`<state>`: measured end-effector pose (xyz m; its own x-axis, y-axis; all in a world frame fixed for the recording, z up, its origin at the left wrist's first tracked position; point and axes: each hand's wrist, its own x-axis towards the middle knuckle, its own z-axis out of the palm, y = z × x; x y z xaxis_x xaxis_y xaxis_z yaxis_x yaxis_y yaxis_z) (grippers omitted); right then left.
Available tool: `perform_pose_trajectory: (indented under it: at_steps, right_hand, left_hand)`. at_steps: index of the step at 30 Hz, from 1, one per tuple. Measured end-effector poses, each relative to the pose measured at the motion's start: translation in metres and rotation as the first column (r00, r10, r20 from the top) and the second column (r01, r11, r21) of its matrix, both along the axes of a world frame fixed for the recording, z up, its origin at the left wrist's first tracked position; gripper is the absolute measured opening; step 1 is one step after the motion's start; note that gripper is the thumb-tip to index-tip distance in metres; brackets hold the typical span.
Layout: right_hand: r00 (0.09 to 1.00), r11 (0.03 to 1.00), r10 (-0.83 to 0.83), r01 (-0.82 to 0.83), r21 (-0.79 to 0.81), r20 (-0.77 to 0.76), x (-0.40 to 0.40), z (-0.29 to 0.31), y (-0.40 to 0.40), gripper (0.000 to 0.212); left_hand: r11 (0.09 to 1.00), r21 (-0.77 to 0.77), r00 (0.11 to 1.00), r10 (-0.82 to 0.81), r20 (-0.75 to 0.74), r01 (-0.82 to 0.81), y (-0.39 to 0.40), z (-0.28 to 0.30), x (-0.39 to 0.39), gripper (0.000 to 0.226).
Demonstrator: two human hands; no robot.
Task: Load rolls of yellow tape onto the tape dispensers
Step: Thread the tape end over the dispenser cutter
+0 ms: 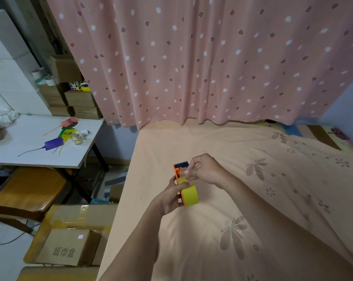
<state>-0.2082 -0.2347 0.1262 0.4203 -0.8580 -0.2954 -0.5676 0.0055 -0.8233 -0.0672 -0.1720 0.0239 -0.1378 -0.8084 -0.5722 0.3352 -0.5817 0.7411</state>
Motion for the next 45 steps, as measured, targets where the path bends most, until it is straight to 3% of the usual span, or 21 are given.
perform_pose_trajectory:
  at_steps: [6,12,17,23,28,34,39,45]
  right_hand:
    - [0.997,0.999,-0.014,0.011,-0.042,-0.076,-0.003,-0.002,-0.003,0.013]
    - [0.969,0.968,-0.248,0.248,-0.036,0.0,-0.016,0.0,-0.015,0.016]
    - [0.919,0.919,-0.394,0.394,0.002,0.033,-0.023,-0.002,-0.028,0.019]
    - [0.91,0.91,-0.414,0.413,-0.021,-0.012,-0.02,-0.002,-0.041,0.019]
    - [0.942,0.949,-0.317,0.313,-0.049,-0.111,-0.012,0.002,-0.048,0.021]
    - [0.94,0.952,-0.305,0.302,-0.04,-0.15,-0.01,0.007,-0.058,0.016]
    - [0.983,0.989,-0.144,0.142,-0.026,-0.111,-0.003,0.009,-0.054,0.019]
    - [1.0,0.997,-0.013,0.013,-0.076,-0.001,-0.005,0.018,-0.059,0.024]
  left_hand:
    - [0.999,0.032,0.999,-0.032,0.013,0.031,0.001,0.002,-0.006,0.102]
    - [0.989,0.005,0.985,-0.146,0.095,0.146,0.011,-0.004,-0.012,0.099]
    - [0.995,-0.043,0.996,-0.092,0.005,0.093,0.014,-0.01,-0.018,0.096]
    - [0.992,-0.057,0.993,-0.118,-0.024,0.117,0.014,-0.005,-0.017,0.099]
    - [0.968,-0.069,0.969,-0.24,0.051,0.243,0.014,0.0,-0.018,0.106]
    - [0.983,-0.064,0.982,-0.176,-0.066,0.172,0.019,0.0,-0.014,0.102]
    - [0.954,-0.059,0.955,-0.293,0.035,0.295,0.021,0.008,-0.014,0.105]
    - [0.965,-0.09,0.96,-0.254,-0.117,0.245,0.024,0.015,-0.009,0.096]
